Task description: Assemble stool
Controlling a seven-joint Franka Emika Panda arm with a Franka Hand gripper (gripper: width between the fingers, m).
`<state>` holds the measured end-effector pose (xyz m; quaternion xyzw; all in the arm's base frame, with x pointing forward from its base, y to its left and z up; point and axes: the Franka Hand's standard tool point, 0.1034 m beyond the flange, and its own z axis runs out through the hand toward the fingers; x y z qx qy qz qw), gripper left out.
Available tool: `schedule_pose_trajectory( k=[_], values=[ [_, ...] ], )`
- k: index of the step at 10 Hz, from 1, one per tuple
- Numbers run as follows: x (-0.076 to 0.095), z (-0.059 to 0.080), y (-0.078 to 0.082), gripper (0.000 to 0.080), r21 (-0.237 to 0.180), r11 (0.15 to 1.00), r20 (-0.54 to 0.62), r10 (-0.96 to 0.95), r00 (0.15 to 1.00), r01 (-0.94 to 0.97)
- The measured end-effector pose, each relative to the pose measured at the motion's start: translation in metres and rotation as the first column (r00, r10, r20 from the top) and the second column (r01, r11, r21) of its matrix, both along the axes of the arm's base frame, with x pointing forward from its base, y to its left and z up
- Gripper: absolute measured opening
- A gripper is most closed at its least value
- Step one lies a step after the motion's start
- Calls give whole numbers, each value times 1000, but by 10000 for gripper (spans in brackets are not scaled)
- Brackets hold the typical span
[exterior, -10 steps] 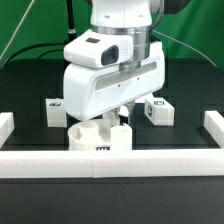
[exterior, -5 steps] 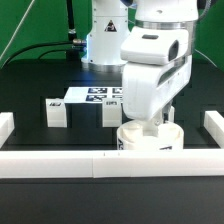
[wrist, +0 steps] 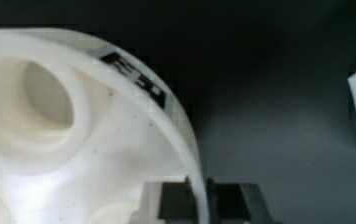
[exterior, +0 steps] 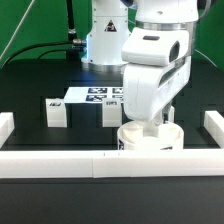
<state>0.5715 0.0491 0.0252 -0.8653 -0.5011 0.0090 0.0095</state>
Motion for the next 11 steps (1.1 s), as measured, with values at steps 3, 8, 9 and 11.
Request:
schedule_pose_trajectory(
  k=[3, 8, 9, 11],
  values=[
    [1, -3, 39, 26, 30, 996, 15, 89, 996, -90],
    [0, -7, 57, 138, 46, 993, 11, 108, 994, -109],
    [0, -7, 57, 138, 46, 993, 11, 108, 994, -109],
    [0, -8, 56, 315, 46, 993, 10, 108, 994, -108]
  ],
)
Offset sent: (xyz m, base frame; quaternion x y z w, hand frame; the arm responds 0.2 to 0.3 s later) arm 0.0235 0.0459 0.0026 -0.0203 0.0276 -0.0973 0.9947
